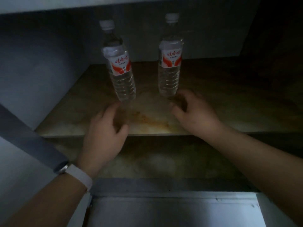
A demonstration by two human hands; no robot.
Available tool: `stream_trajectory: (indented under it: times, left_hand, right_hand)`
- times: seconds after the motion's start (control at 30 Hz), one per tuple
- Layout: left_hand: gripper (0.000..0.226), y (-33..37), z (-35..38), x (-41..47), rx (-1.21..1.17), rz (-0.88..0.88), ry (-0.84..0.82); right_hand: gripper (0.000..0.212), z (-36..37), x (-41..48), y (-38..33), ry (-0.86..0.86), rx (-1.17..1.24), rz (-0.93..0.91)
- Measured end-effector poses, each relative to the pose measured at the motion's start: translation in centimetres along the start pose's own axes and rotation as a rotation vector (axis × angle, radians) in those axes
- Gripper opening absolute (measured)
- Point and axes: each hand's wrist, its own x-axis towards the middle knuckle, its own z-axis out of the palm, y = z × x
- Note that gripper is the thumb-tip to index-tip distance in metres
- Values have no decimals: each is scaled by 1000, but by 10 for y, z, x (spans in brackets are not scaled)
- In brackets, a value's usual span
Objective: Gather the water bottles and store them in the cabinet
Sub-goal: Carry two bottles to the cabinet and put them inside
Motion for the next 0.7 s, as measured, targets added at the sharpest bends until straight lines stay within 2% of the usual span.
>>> stream_trajectory:
  times: [0.07, 0.13, 0.27, 0.37, 0.47, 0.7]
  left_hand:
    - [52, -7, 1, -13, 134, 130, 28]
    - [51, -14, 2, -23, 189, 189, 26]
    - [48, -23, -3, -35, 329, 300, 15]
    - [46, -20, -18, -45, 373, 296, -43]
    - [50, -2, -45, -63, 401, 237, -157]
    - [50, 77, -155, -103, 360, 181, -323]
  right_hand:
    - [52, 6, -18, 1, -28, -236, -145]
    - [51, 16, -32, 2, -27, -388, -290]
    - [52, 33, -48, 1, -69, -526, -442]
    - [51, 31, -60, -11, -129, -538, -440]
    - [56, 13, -83, -36, -218, -531, -354]
    - [51, -76, -149, -112, -358, -463, -226]
